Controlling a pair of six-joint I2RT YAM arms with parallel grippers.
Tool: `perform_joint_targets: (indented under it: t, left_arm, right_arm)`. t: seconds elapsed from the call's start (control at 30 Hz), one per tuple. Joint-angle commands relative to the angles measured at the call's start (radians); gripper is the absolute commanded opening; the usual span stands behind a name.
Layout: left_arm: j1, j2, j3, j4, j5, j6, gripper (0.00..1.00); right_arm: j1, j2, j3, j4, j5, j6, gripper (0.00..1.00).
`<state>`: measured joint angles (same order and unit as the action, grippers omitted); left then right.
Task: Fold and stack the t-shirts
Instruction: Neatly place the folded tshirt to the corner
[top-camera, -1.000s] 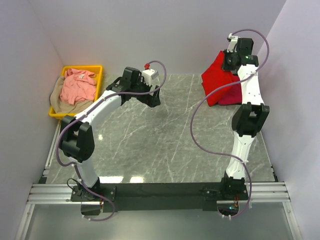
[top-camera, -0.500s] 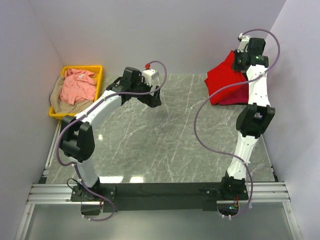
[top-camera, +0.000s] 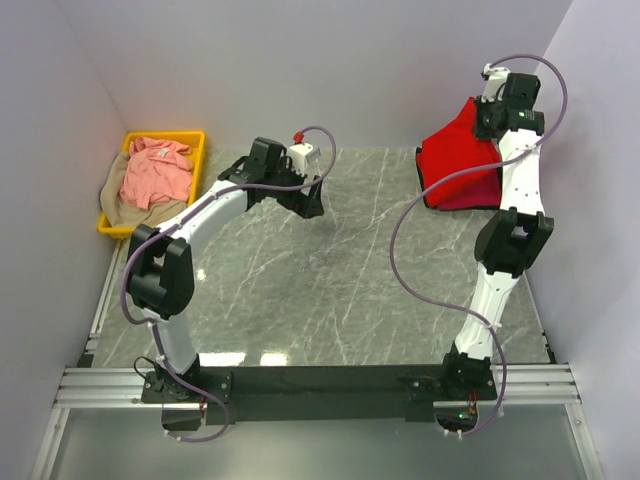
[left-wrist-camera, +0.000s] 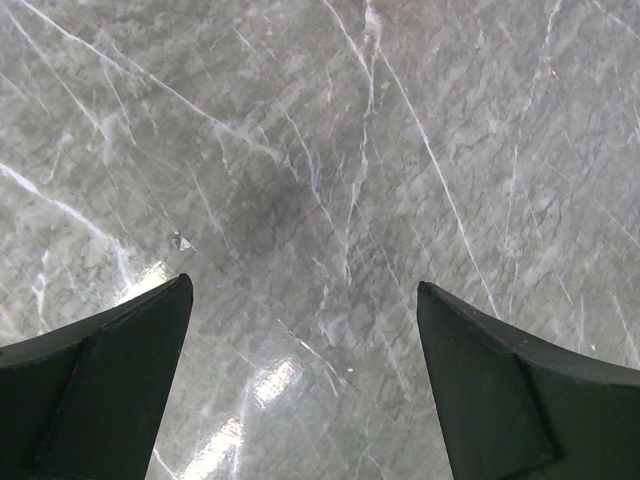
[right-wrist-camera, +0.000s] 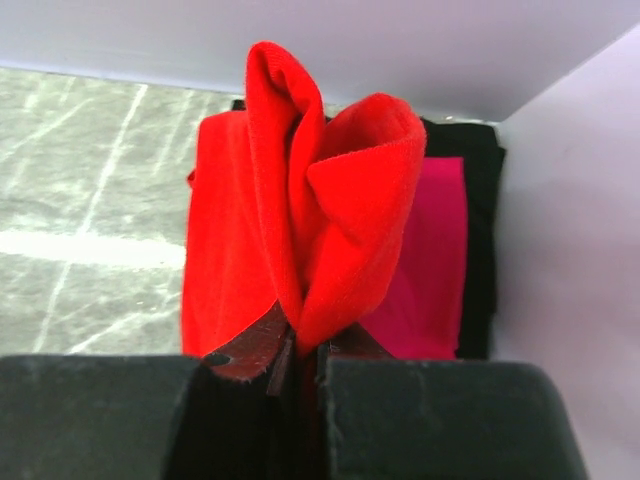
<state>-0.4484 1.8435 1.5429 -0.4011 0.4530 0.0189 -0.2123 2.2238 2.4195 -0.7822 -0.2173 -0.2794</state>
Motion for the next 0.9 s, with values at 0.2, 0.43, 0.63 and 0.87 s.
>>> perform_joint_targets:
  t: [0.2, 0.43, 0.63, 0.87]
  left_arm:
    - [-0.001, 0.019, 0.075, -0.007, 0.023, 0.03, 1.0]
    - [0.0, 0.054, 0.112, -0.038, 0.012, 0.021, 0.99]
    - [0.0, 0.06, 0.118, -0.048, 0.004, 0.023, 1.0]
    - [-0.001, 0.077, 0.141, -0.065, -0.01, 0.029, 0.99]
  right_arm:
    - [-0.032, 0.019, 0.0, 0.149, 0.088, -0.124, 0.0]
    - [-0.032, 0.069, -0.08, 0.225, 0.09, -0.201, 0.0]
    - [-0.036, 0.132, -0.115, 0.287, 0.147, -0.237, 0.0]
    - [-0.047, 0.178, -0.157, 0.348, 0.203, -0.27, 0.0]
